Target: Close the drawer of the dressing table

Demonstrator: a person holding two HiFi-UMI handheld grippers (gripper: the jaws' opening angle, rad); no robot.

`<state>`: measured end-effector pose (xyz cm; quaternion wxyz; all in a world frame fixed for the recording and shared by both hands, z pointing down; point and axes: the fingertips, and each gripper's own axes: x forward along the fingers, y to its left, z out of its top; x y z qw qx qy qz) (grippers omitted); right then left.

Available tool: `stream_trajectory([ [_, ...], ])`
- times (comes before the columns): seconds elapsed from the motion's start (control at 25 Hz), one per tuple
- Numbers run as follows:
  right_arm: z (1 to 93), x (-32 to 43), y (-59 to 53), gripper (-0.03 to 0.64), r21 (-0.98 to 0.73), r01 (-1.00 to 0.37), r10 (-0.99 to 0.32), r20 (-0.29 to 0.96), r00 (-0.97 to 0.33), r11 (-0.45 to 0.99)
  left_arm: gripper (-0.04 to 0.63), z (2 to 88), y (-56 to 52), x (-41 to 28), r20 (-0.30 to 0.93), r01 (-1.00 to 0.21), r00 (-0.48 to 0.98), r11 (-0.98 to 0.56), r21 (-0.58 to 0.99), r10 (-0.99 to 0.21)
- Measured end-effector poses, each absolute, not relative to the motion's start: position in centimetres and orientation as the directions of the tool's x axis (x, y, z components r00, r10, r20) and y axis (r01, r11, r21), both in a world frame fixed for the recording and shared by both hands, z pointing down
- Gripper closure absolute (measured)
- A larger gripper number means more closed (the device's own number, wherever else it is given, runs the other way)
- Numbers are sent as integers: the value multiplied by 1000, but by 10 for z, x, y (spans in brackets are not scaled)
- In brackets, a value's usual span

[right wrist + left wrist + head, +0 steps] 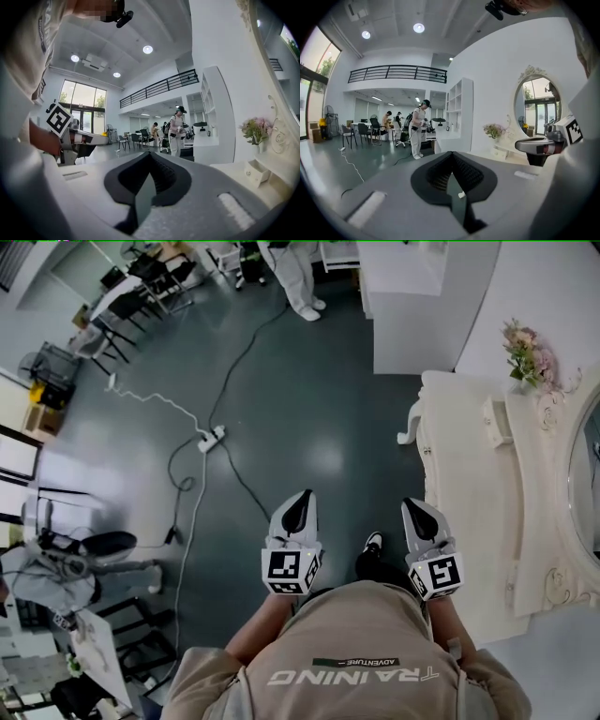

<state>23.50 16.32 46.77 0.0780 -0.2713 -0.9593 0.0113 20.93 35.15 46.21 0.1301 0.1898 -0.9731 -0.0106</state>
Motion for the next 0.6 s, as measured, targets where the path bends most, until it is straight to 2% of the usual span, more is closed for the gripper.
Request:
stream_trajectory([
  [0.24, 476, 179, 154, 615, -49, 598, 595, 190, -781, 800, 578, 470, 331, 154, 259, -320, -902, 937, 139, -347],
  [0.6, 482, 122, 151, 615, -66, 626, 622, 229, -748, 777, 578, 479, 333, 111, 304, -278, -900, 949, 151, -312],
])
